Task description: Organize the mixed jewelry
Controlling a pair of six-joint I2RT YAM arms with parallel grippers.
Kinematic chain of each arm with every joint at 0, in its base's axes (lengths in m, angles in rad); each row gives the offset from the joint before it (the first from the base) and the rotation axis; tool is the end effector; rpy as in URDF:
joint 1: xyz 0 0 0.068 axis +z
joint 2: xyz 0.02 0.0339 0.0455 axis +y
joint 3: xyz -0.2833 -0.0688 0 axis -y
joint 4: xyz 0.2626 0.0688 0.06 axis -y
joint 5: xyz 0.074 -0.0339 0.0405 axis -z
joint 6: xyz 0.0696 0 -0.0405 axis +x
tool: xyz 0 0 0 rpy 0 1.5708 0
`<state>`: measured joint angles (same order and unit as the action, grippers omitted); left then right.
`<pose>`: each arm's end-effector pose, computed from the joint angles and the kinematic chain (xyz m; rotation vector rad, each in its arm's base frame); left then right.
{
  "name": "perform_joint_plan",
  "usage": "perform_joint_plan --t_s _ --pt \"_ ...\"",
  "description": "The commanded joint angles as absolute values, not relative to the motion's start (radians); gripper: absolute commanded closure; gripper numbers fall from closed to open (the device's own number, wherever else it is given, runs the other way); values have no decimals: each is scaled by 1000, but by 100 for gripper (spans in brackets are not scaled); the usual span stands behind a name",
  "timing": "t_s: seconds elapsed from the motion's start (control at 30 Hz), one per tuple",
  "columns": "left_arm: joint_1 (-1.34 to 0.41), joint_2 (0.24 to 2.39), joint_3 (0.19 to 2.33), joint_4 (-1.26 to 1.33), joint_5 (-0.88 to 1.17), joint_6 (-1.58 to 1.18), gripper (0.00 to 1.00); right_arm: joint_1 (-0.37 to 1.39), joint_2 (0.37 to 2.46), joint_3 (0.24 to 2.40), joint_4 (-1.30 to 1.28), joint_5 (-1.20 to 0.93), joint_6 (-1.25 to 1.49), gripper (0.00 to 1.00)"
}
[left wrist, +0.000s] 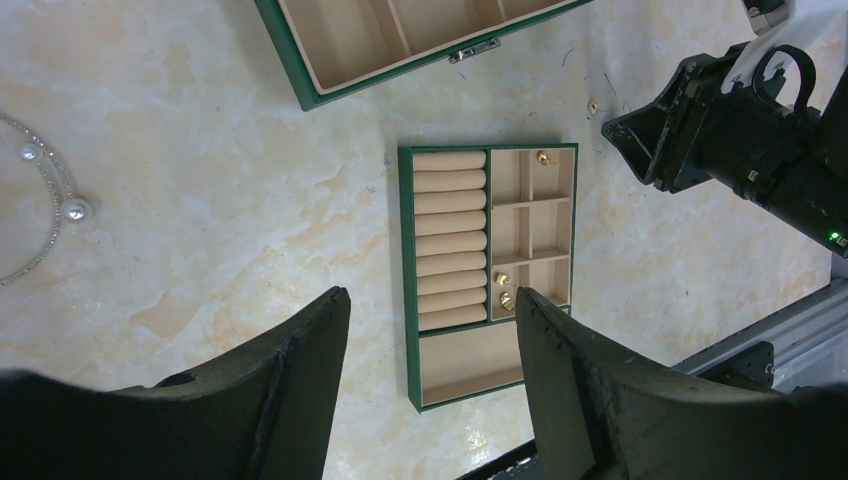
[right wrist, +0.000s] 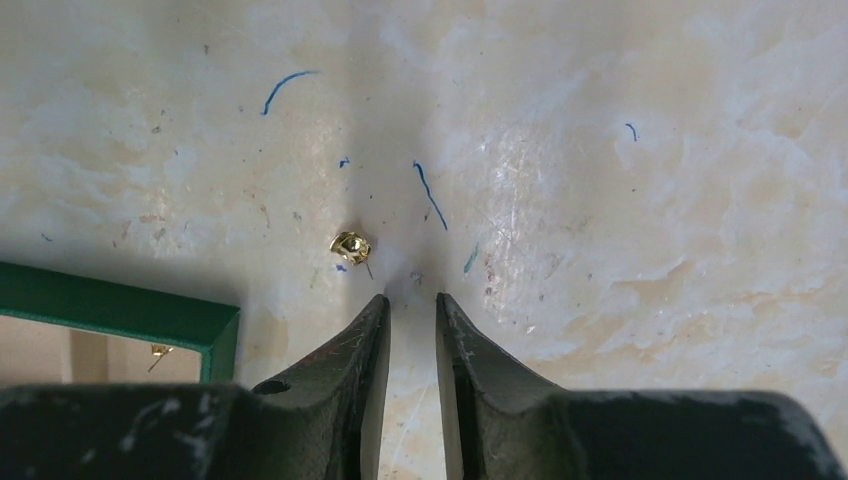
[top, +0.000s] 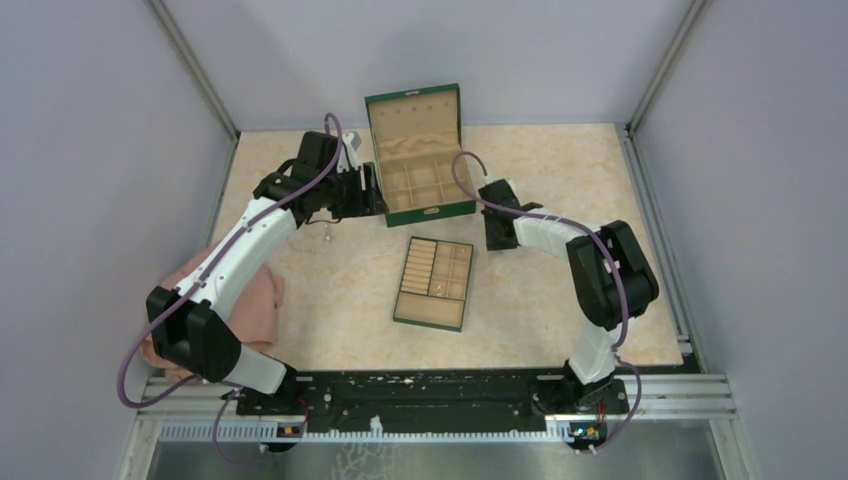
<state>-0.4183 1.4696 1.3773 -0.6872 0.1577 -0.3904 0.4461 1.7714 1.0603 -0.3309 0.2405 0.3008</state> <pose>0.3244 -0.1562 0.3306 0.1133 2.4109 -0.5716 0.3554 0.1516 0.1429 -0.1025 2.5638 -0.0352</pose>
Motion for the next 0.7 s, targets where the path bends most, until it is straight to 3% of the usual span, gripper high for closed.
perform_joint_plan --t_s 0.0,0.67 --pt "-414 1447 1367 -672 173 -396 32 440 1721 1112 -351 205 305 75" --pt "-414 1425 1352 -669 172 -414 32 439 1850 1284 -438 153 229 68"
